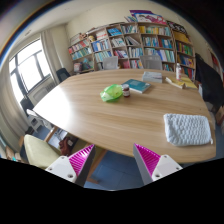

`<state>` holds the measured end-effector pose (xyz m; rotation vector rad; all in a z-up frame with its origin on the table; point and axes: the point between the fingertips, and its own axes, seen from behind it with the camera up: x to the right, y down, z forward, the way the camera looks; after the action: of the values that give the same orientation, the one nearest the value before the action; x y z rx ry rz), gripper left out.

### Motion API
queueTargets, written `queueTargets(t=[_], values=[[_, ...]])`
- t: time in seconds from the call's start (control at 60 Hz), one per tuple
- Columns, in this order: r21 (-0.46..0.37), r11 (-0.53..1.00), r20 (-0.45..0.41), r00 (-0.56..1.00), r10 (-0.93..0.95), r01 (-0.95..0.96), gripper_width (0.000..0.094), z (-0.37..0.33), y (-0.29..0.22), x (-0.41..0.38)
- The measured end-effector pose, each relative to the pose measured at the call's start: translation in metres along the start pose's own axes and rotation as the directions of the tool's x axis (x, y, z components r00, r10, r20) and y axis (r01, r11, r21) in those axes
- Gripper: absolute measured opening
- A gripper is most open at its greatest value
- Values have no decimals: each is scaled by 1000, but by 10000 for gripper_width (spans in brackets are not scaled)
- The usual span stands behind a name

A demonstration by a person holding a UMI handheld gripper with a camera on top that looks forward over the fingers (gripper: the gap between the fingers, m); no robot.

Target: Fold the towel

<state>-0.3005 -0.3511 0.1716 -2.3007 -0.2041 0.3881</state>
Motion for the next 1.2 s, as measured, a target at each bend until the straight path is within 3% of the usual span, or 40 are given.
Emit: queueTargets(t=[0.1,0.2,0.367,0.5,0.517,0.617,0.717,0.75,0.917,1.117,1.2], values=[[42,998,-146,989,-36,43,797,39,-26,88],[8,996,-250,965,-81,85,785,82,-28,164],[-85,989,-303,942,-144,124,770,147,-12,250],[-164,972,-246,947,-205,168,674,182,17,277],[-130,976,-238,950,-201,174,637,183,13,271],[-133,971,-267,936,-231,201,336,183,9,288],[-104,984,-278,946,-170,146,95,184,10,292],[-97,985,-273,948,-164,142,53,185,8,293],[-107,989,-198,973,-120,100,17,175,3,292],[89,996,-189,981,42,-25,19,88,-77,334],[117,990,-237,965,110,-84,26,55,-89,381]])
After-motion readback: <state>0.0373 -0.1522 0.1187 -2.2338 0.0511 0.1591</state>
